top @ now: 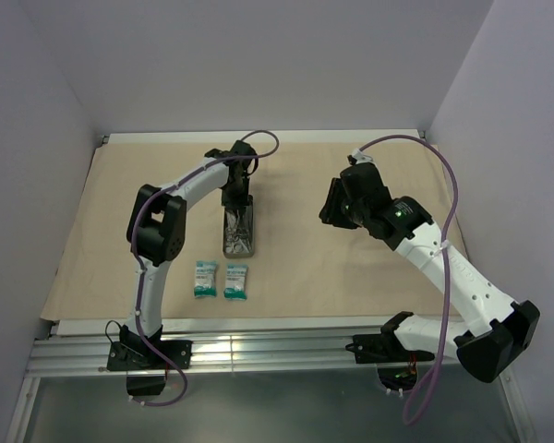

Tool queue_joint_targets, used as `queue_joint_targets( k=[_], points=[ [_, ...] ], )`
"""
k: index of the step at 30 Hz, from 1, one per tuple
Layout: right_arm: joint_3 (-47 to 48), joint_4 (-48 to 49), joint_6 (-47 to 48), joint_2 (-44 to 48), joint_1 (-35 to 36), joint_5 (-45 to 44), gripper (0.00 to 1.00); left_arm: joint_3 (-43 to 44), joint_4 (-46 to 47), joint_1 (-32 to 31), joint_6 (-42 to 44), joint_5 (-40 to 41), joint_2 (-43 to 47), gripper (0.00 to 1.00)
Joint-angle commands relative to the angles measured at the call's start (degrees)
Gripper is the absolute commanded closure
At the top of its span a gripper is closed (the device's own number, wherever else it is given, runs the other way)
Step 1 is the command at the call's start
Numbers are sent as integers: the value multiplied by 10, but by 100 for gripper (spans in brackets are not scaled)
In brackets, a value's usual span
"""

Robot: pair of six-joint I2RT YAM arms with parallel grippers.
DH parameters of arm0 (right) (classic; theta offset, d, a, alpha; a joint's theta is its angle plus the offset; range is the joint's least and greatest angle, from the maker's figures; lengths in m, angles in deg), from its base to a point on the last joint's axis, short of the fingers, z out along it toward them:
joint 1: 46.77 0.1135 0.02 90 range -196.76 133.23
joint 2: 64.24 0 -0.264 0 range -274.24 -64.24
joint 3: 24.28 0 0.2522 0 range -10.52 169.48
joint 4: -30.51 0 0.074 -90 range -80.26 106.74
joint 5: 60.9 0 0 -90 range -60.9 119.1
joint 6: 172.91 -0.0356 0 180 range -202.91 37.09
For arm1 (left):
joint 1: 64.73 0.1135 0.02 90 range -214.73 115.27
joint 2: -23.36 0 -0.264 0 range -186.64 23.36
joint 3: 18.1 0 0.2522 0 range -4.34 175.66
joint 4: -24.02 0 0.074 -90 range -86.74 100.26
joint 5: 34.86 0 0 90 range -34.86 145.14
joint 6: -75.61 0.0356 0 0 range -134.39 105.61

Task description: Open and lay out the surgical kit

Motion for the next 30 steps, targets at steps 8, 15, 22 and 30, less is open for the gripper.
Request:
queue_joint_targets(
  k=[8,15,22,30],
  points=[
    [23,12,9,-8,-4,-3,58,34,-24,0,-17,4,34,100],
    [22,16,12,-11,-4,4,57,-5,-16,-3,-37,-9,63,100],
    [19,19,17,-9,-4,9,58,-30,-21,-11,-47,-10,87,100],
    [8,28,21,-1,-4,18,58,-33,-37,-29,-68,-5,115,100]
  ],
)
